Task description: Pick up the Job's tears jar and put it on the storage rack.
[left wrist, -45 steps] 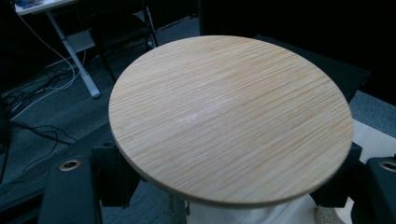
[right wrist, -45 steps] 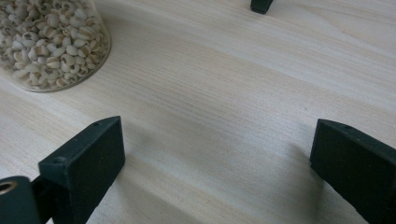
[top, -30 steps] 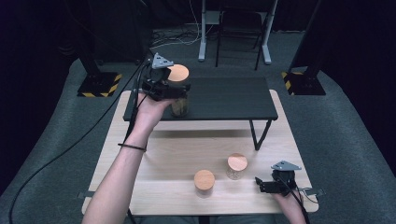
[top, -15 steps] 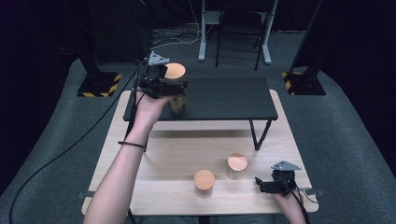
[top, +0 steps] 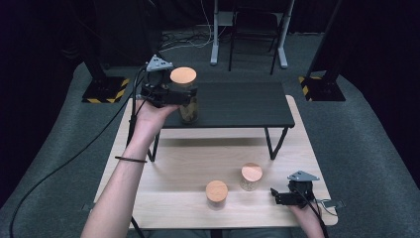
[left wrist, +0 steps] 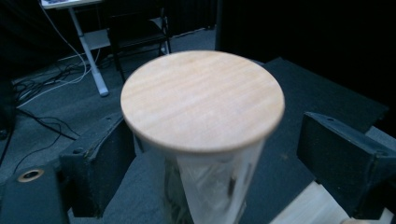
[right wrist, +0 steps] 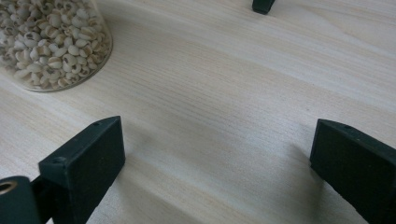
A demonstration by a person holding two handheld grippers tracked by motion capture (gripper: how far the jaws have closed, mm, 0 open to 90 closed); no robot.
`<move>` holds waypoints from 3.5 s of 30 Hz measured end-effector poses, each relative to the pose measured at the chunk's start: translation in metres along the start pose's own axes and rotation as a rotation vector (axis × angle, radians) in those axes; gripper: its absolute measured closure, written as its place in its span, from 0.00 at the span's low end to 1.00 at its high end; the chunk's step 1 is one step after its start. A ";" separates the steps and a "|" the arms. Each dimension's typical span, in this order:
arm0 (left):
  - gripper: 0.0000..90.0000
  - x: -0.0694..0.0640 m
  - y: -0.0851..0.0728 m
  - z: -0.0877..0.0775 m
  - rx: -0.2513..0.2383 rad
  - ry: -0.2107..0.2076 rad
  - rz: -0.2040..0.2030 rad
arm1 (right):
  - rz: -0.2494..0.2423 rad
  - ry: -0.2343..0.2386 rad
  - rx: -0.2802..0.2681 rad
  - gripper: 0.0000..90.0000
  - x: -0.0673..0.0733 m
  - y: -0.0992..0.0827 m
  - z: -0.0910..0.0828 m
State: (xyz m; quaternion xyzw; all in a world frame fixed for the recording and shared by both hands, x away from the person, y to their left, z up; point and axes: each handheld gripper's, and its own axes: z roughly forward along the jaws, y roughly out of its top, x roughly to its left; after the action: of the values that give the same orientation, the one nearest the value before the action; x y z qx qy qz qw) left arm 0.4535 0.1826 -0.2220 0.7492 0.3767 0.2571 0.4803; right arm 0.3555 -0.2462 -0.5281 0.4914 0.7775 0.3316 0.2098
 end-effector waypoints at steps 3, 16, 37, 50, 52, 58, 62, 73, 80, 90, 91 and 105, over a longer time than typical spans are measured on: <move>0.10 -0.001 -0.007 -0.006 0.004 -0.018 0.006 | 0.000 0.000 0.000 0.03 0.000 0.000 0.000; 0.07 -0.002 -0.028 -0.026 -0.011 -0.042 0.008 | 0.001 -0.001 0.000 0.03 0.000 0.000 0.000; 0.06 -0.007 -0.067 -0.052 -0.038 -0.019 0.038 | 0.007 -0.006 0.000 0.03 0.000 0.000 -0.001; 0.06 -0.021 -0.099 -0.070 -0.041 -0.052 0.061 | 0.012 -0.009 0.001 0.03 0.000 -0.001 -0.001; 0.06 -0.023 -0.105 -0.074 -0.042 -0.056 0.062 | 0.011 -0.009 0.001 0.03 0.000 -0.001 -0.001; 0.06 -0.026 -0.123 -0.081 -0.033 -0.063 0.061 | 0.012 -0.009 0.001 0.03 0.000 -0.001 -0.001; 0.06 -0.029 -0.135 -0.085 -0.032 -0.067 0.063 | 0.013 -0.011 0.000 0.03 0.000 -0.001 -0.001; 0.07 -0.039 -0.162 -0.107 -0.059 -0.031 0.085 | 0.018 -0.015 0.001 0.03 0.000 -0.001 -0.001; 0.07 -0.043 -0.177 -0.115 -0.089 -0.041 0.089 | 0.021 -0.016 0.000 0.03 0.000 -0.001 -0.001; 0.07 -0.041 -0.192 -0.112 -0.090 -0.006 0.070 | 0.019 -0.014 0.000 0.03 0.000 -0.001 -0.001; 0.07 -0.040 -0.194 -0.112 -0.090 -0.002 0.065 | 0.018 -0.014 0.000 0.03 0.000 -0.001 -0.001; 0.07 -0.029 -0.218 -0.101 -0.058 0.019 0.026 | 0.017 -0.013 0.001 0.03 0.000 -0.001 -0.001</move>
State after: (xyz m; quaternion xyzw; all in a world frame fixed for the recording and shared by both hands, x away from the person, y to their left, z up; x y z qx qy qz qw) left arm 0.2921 0.2681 -0.3807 0.7371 0.3640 0.2814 0.4949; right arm 0.3536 -0.2467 -0.5281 0.5001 0.7721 0.3299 0.2120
